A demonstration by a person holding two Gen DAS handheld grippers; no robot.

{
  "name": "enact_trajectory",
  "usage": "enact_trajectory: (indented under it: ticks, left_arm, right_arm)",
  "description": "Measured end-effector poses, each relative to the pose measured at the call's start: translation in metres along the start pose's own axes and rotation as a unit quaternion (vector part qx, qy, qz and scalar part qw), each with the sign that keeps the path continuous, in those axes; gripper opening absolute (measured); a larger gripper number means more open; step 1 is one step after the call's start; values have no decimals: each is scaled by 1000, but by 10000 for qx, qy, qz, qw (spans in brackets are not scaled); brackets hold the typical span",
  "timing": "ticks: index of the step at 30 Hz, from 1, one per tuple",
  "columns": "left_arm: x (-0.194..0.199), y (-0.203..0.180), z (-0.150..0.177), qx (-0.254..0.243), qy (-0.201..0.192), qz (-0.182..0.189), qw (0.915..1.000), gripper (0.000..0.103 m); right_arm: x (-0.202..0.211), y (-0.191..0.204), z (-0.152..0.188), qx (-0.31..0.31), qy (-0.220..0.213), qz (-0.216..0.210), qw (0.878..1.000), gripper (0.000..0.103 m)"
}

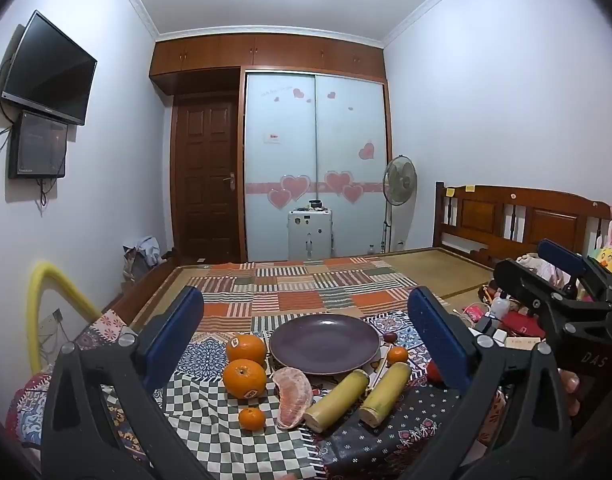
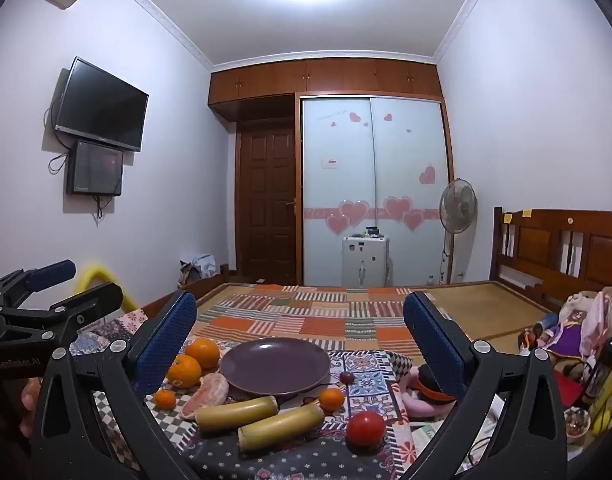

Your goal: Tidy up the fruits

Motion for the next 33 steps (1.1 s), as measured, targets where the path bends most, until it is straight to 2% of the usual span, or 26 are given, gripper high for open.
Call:
enact_trajectory:
  ticks: [8, 10, 15, 33]
  left_arm:
    - [6, 7, 0, 116, 43, 40, 9999, 103]
    - [-6, 7, 2, 117, 75, 60, 9999, 103]
    - [-7, 10, 4, 93, 101, 110, 9998, 103]
    - [3, -10, -3, -81, 22, 176, 9998, 103]
  right_arm:
    - [0, 2, 0, -5, 2, -10, 10000, 103]
    - [0, 2, 1, -19, 8, -15, 10000, 103]
    - [1, 1, 0, -58, 1, -16, 10000, 103]
    - [4, 2, -1, -42, -21, -10, 10000, 103]
Point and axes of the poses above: each gripper's, at about its wrist camera, not at the fingertips, and x roughly against the way its jaws point, y to its left, z to its underside, the point moved 5 cm from there along -x, roughly the way its jaws point, and after that the axes turned 3 degrees about -z, right-handed, at the moved point
